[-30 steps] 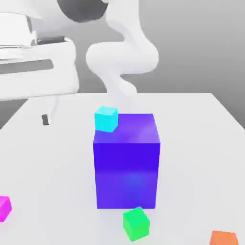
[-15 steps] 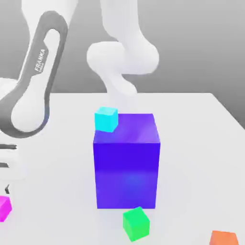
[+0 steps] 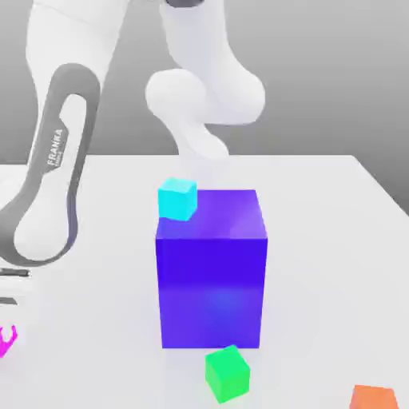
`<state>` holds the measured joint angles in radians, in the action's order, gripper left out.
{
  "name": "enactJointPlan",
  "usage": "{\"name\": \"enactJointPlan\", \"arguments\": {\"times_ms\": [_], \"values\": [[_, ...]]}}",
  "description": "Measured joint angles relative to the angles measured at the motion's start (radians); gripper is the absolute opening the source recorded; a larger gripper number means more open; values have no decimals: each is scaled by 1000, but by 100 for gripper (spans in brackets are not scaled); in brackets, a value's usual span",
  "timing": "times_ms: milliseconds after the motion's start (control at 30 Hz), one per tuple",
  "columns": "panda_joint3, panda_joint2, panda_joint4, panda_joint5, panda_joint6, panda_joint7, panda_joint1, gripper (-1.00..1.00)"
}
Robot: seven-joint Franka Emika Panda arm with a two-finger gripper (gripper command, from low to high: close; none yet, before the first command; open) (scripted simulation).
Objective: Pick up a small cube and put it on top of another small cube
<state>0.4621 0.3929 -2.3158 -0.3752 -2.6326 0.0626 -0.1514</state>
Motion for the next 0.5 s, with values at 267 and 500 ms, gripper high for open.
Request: {"name": "enactJointPlan", "arguments": {"times_ms": [267, 500], "values": [[-103, -195, -154, 181, 11, -205, 290, -100], [-246, -169, -230, 243, -127, -308, 451, -100]]}}
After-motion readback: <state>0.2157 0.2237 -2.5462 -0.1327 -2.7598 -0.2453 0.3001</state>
